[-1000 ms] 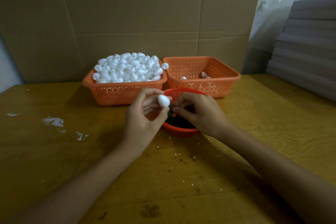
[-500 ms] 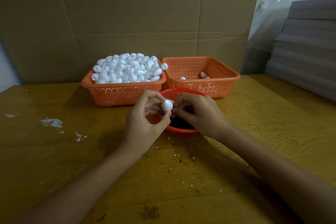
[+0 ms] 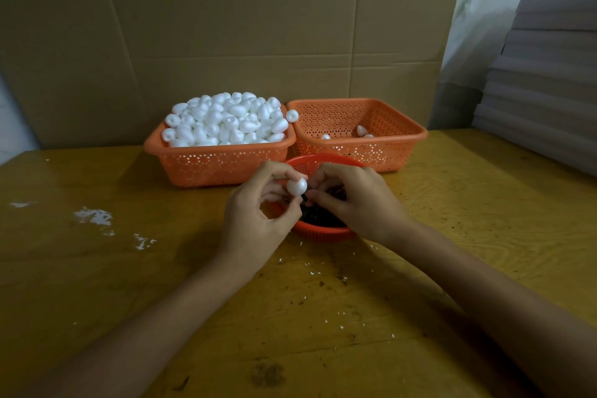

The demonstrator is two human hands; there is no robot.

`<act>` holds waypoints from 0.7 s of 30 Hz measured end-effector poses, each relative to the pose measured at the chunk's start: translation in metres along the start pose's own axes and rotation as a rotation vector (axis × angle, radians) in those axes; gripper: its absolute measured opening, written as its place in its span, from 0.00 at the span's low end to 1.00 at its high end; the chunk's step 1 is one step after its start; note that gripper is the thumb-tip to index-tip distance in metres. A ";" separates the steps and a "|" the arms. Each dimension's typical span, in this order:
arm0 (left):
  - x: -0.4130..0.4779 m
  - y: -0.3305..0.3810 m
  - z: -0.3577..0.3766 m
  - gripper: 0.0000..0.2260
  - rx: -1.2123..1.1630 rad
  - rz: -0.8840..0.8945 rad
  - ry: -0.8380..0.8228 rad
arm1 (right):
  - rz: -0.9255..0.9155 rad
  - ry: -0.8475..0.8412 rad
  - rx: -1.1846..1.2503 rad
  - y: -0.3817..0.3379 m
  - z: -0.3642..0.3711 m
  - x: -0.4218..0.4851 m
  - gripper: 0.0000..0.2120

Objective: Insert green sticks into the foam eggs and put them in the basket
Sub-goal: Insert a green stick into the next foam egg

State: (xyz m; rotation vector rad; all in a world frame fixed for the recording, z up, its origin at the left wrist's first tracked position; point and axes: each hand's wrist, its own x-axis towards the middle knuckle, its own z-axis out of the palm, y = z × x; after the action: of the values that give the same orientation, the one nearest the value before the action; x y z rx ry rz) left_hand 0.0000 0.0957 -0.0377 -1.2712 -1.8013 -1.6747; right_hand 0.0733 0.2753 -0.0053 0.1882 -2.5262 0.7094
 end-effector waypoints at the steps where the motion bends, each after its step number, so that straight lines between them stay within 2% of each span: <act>1: 0.000 0.000 0.000 0.16 0.003 0.002 0.000 | 0.000 -0.002 -0.003 0.000 0.000 0.000 0.02; 21: -0.001 -0.002 0.000 0.15 0.085 0.011 -0.033 | 0.006 -0.022 -0.007 -0.001 -0.001 0.000 0.03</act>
State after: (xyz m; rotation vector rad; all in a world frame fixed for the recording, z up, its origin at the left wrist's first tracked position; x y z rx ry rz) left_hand -0.0009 0.0955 -0.0394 -1.2772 -1.8611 -1.5622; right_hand 0.0740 0.2751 -0.0039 0.1869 -2.5505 0.7040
